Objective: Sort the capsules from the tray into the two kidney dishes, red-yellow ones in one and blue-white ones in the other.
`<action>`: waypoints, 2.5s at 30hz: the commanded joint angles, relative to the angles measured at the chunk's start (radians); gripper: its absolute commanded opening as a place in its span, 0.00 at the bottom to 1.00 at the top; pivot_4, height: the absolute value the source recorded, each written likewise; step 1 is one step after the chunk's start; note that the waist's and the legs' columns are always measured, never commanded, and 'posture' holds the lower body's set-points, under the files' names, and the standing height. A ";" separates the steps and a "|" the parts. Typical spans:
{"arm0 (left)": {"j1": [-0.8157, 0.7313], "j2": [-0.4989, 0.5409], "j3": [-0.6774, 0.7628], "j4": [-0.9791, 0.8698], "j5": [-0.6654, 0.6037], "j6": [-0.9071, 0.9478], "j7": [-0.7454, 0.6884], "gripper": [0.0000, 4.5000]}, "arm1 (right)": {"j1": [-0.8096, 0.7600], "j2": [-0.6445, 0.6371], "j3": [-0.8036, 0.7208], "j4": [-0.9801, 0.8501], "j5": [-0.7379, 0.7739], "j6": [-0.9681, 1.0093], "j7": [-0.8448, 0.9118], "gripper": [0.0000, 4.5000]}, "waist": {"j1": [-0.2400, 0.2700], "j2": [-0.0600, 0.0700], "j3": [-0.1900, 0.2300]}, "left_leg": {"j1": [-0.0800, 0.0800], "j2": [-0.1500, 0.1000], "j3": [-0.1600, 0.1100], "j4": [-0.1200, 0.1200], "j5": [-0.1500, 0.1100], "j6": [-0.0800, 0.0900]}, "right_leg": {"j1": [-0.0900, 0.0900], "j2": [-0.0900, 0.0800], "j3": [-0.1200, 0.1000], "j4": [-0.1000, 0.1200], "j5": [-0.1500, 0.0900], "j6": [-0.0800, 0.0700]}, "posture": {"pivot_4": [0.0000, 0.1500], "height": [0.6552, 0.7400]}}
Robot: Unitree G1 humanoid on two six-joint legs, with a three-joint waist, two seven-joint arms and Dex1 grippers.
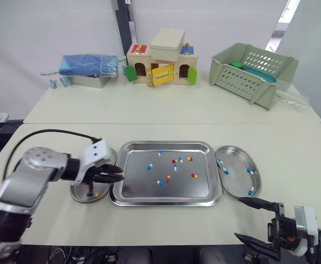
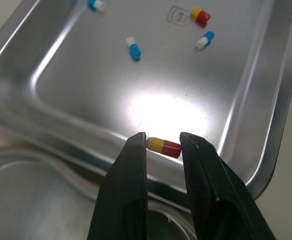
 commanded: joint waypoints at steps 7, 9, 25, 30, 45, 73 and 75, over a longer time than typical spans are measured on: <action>0.151 0.014 0.198 -0.071 -0.051 0.103 0.149 0.23 | -0.121 -0.017 0.048 0.021 0.030 0.029 0.051 1.00 | 0.003 -0.001 0.001 | 0.000 0.000 0.000 0.000 0.000 0.000 | 0.000 0.000 0.000 -0.001 0.000 0.000 | 1.00 1.00; 0.158 0.014 0.196 -0.075 -0.058 0.107 0.166 0.23 | -0.141 -0.015 0.051 0.034 0.029 0.029 0.055 1.00 | 0.003 -0.002 0.001 | 0.000 0.000 0.000 0.000 0.000 0.000 | 0.000 0.000 0.000 -0.001 0.000 0.000 | 1.00 1.00; 0.119 0.016 0.154 -0.064 -0.079 0.112 0.231 0.73 | -0.150 0.013 0.060 0.081 0.014 0.003 0.064 1.00 | 0.002 -0.002 0.001 | 0.000 0.000 0.000 0.000 0.000 0.000 | 0.000 0.000 0.000 -0.001 0.000 0.000 | 1.00 1.00; 0.108 0.018 0.150 -0.058 -0.084 0.112 0.227 0.99 | -0.144 0.019 0.055 0.074 0.012 0.002 0.057 1.00 | 0.002 -0.002 0.001 | 0.000 0.000 0.000 0.000 0.000 0.000 | 0.000 0.000 0.000 -0.001 0.000 0.000 | 1.00 1.00; 0.273 0.050 0.444 0.073 -0.126 0.013 0.139 0.99 | -0.168 -0.141 -0.258 0.030 0.139 0.309 -0.245 1.00 | -0.007 -0.002 0.001 | 0.000 0.000 0.001 -0.001 0.000 0.000 | -0.001 0.000 0.001 0.000 0.000 0.000 | 1.00 1.00; 0.456 0.052 0.615 0.392 -0.107 -0.243 0.064 0.99 | -0.386 -0.427 -0.233 0.509 -0.124 0.398 -0.057 1.00 | -0.003 -0.004 0.002 | -0.001 0.000 0.002 -0.002 -0.001 0.002 | -0.002 -0.001 0.001 -0.003 0.000 0.000 | 1.00 1.00; 0.501 0.022 0.635 0.308 -0.146 -0.222 0.031 0.99 | -0.389 -0.430 -0.234 0.491 -0.114 0.409 -0.047 1.00 | -0.003 -0.004 0.002 | -0.001 0.000 0.002 -0.002 -0.001 0.002 | -0.002 -0.001 0.001 -0.003 0.000 0.000 | 1.00 1.00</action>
